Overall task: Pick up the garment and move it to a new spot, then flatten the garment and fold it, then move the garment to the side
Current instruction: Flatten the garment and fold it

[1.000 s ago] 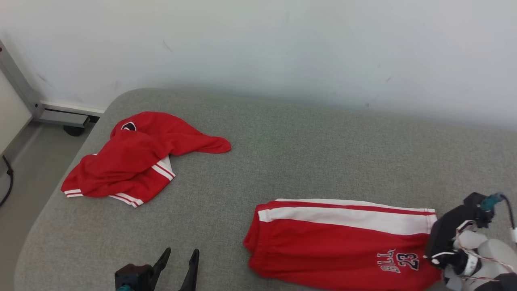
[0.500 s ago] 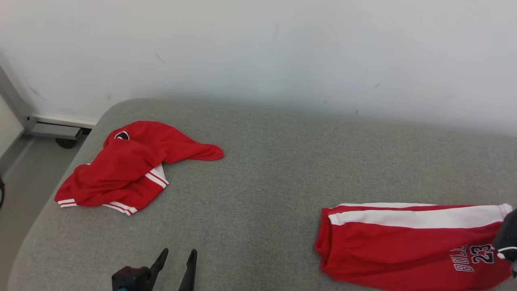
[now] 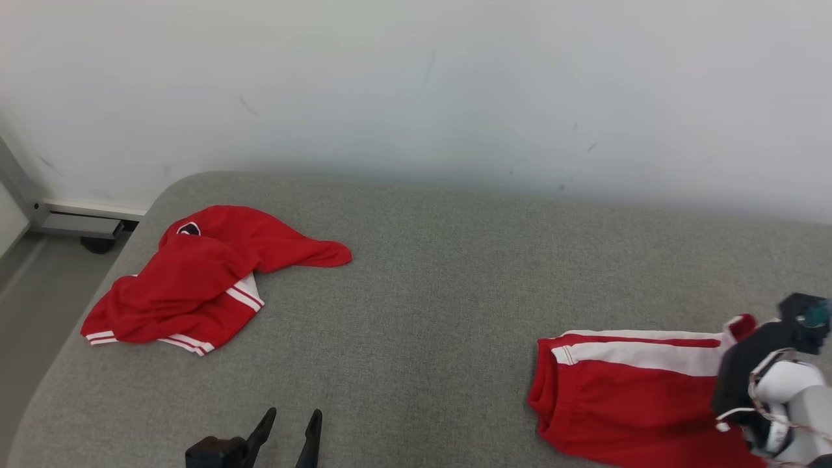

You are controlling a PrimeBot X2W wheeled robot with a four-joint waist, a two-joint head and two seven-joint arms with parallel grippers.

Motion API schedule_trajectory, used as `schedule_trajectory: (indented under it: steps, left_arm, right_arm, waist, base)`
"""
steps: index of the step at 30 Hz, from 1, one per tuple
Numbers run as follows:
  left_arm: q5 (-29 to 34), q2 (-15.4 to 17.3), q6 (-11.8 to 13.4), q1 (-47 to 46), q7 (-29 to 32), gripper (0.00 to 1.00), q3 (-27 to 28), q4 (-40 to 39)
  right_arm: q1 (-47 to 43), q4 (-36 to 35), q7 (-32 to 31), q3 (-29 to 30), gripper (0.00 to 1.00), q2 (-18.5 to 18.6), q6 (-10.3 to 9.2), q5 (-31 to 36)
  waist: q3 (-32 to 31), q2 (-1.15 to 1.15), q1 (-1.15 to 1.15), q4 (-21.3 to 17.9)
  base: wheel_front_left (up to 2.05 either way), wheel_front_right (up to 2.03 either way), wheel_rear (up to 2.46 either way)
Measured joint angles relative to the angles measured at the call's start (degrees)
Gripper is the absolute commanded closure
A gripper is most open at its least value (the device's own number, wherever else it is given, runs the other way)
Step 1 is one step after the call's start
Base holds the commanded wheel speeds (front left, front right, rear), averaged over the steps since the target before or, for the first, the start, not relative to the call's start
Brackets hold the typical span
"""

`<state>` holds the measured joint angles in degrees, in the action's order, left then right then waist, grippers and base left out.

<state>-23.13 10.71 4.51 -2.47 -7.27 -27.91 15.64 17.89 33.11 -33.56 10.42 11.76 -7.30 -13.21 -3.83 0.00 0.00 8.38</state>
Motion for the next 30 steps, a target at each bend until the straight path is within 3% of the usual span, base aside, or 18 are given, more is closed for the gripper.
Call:
schedule_trajectory:
  steps: [12, 20, 30]
  left_arm:
    - [-0.08, -0.04, 0.00, 1.04, 0.02, 0.00, -0.11, -0.03]
    - [-0.09, -0.25, -0.01, 0.86, 0.19, 0.00, -0.24, -0.05]
    - [-0.18, -0.26, 0.01, 0.86, 0.19, 0.00, 0.13, -0.05]
  right_arm:
    - [-1.13, -12.91, -3.86, -10.54, 1.00, -7.82, 2.56, 1.79]
    - [-3.83, -18.78, -7.00, -15.08, 1.00, -8.06, 3.82, 2.75]
    - [-5.72, -22.91, -11.17, -18.23, 1.00, -8.23, 3.21, 2.75]
  waist:
    - [0.13, 0.00, 0.00, -0.55]
    - [0.50, 0.00, 0.00, -0.07]
    - [1.21, 0.00, 0.00, -0.10]
  base:
    - [0.00, 0.00, 0.00]
    - [0.00, 0.00, 0.00]
    - [0.00, 0.00, 0.00]
